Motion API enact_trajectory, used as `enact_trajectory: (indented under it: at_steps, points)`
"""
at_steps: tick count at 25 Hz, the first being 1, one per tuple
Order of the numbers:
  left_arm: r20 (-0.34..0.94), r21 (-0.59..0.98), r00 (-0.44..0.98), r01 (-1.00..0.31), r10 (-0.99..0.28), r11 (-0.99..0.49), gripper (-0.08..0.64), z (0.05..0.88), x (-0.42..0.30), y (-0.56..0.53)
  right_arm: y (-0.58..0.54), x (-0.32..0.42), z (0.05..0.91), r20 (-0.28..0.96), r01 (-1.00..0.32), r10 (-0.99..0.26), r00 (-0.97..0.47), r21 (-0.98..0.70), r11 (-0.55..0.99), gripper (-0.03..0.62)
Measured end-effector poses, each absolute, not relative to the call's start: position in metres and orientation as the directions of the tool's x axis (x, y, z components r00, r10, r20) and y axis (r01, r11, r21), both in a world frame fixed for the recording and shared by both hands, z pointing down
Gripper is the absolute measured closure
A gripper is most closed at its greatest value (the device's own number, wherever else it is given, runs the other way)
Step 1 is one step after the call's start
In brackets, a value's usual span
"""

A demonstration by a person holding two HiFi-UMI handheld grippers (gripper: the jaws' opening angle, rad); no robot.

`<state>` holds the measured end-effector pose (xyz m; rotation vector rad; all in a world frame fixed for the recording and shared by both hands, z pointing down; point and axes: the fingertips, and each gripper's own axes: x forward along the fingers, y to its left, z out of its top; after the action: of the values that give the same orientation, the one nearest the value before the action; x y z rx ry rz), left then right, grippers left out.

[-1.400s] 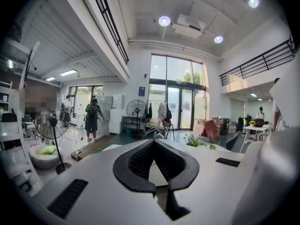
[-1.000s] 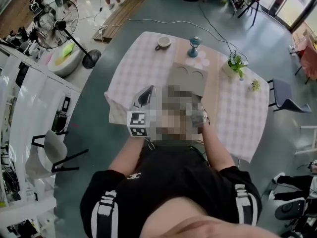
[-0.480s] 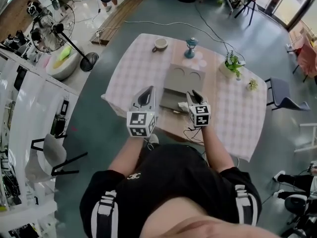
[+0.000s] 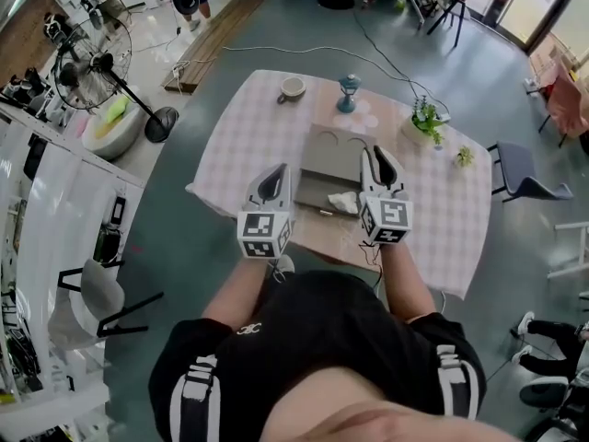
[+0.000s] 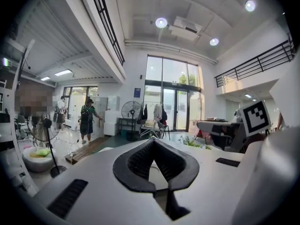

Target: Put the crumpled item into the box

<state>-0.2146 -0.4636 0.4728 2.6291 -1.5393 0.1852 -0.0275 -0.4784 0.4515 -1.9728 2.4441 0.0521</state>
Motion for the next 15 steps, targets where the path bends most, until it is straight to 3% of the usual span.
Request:
enact_trajectory:
  at_steps: [1,3,15]
  points:
    - [0.146,0.016,0.486,-0.872,-0.861,-0.490,0.569,0.472,-0.215,-0.463,-0.475,-0.024,0.444,-0.032,-0.981,-0.981,-0.194,0.026,0.193,0.510]
    - [0.140,0.018,0.487,-0.872,-0.862,-0.490,0.569,0.471,-0.215,-0.463,-0.468,-0.016,0.432,-0.049,-0.987,-0.986,-0.160,0.026,0.159,0.589]
    - [0.117,0.027,0.499,-0.866,-0.859,-0.499,0.569,0.460,-0.211,-0.463,-0.453,-0.013,0.429,-0.054,-0.984,-0.983,-0.177,0.040,0.175,0.589]
